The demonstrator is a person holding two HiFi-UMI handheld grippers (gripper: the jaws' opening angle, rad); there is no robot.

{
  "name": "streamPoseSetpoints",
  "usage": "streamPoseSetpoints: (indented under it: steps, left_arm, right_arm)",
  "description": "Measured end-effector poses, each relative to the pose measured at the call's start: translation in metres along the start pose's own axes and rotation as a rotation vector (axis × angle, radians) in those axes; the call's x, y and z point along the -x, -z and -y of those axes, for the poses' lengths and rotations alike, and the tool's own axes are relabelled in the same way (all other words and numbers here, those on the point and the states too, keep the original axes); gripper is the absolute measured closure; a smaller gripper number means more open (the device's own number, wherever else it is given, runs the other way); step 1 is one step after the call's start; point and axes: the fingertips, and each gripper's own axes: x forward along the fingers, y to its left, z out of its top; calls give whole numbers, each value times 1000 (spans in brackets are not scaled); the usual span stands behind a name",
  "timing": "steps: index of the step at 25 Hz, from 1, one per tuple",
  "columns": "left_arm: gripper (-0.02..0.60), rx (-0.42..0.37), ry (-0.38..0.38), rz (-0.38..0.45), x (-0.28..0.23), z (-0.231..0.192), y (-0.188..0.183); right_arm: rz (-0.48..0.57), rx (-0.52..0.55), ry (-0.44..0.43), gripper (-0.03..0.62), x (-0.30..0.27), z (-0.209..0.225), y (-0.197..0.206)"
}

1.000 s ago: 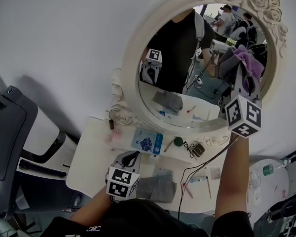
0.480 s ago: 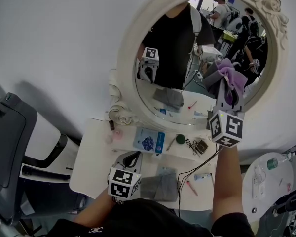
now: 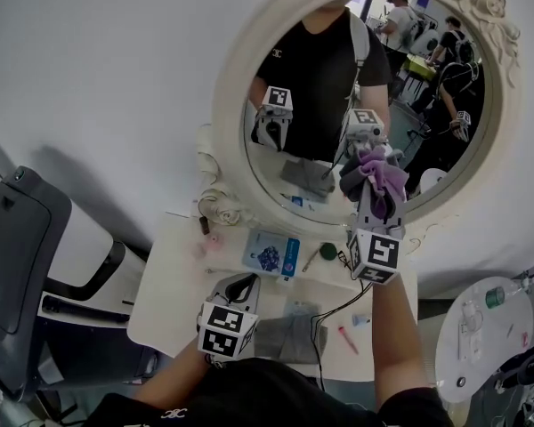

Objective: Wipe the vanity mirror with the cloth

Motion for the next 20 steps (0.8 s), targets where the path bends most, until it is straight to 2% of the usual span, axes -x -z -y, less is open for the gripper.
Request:
streamPoseSetpoints:
  steps: [7, 11, 17, 20]
  left_arm:
    - [580, -25, -18, 6, 5, 0, -4]
    - [580, -33, -48, 20, 10, -4, -8]
    - [580, -16, -92, 42, 23, -13, -9]
    - [580, -10, -115, 63, 32, -17, -11]
  right_arm:
    - [-216, 30, -46, 539, 16, -40, 91]
    - [-295, 17, -46, 539, 21, -56, 120]
    - [-413, 5, -87, 539, 26, -67, 132]
    - [-332, 16, -108, 539, 28, -72, 98]
